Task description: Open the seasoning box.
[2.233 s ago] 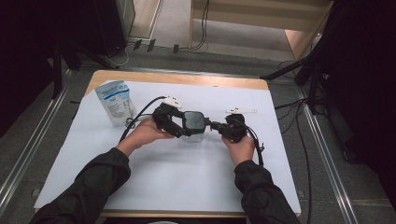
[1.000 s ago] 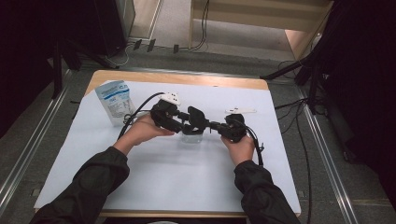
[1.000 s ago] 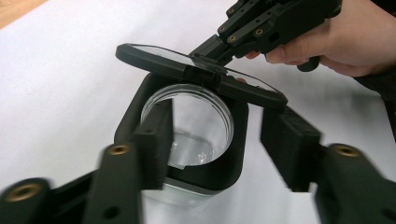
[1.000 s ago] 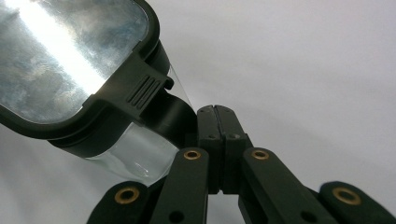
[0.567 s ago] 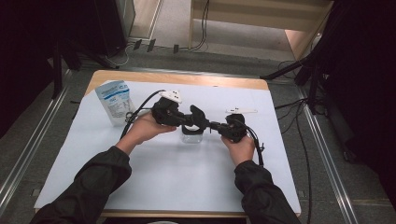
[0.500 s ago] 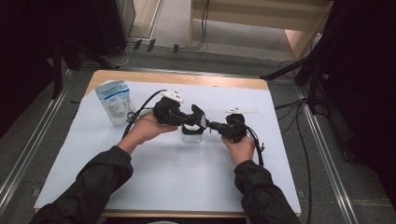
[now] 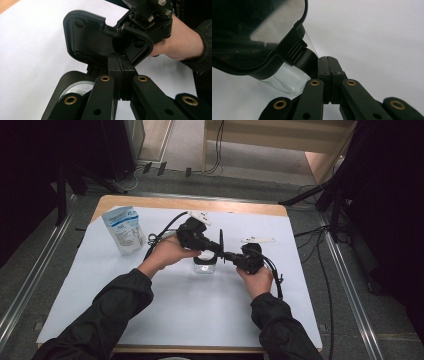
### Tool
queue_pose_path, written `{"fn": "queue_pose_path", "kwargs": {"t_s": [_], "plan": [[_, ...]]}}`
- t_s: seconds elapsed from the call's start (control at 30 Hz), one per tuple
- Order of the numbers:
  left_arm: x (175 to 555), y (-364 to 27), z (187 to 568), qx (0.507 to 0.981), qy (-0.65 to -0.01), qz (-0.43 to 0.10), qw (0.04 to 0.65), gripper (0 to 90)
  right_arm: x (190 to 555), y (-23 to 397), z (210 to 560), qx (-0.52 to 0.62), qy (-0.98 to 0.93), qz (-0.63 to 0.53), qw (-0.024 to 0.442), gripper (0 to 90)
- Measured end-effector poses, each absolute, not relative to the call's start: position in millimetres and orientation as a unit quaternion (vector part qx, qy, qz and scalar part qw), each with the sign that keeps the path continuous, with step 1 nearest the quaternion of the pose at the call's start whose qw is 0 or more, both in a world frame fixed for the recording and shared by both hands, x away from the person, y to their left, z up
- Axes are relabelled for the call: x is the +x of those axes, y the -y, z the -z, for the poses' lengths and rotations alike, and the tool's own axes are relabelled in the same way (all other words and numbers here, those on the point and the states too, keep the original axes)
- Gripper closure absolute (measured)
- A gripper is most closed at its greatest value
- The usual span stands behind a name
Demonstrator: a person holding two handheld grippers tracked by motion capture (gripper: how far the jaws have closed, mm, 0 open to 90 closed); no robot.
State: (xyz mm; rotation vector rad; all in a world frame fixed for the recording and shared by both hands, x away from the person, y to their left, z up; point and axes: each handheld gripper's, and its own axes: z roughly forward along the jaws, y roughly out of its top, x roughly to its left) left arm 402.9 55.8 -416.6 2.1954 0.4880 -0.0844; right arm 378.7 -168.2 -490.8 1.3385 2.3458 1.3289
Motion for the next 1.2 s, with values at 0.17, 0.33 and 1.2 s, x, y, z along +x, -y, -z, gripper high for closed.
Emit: {"fn": "queue_pose_path", "kwargs": {"t_s": [0.17, 0.33, 1.2], "plan": [[406.5, -49.5, 419.9, 0.882, -0.198, 0.037, 0.426, 90.0, 378.9, 168.7, 491.2, 0.445, -0.776, -0.442, 0.062, 90.0], [408.6, -44.1, 422.3, 0.882, -0.198, 0.036, 0.426, 90.0, 379.0, 168.3, 491.6, 0.446, -0.775, -0.444, 0.06, 90.0], [401.3, -65.3, 412.8, 0.879, -0.209, 0.042, 0.427, 75.7, 374.4, 166.5, 486.4, 0.429, -0.788, -0.437, 0.067, 88.0]]}}
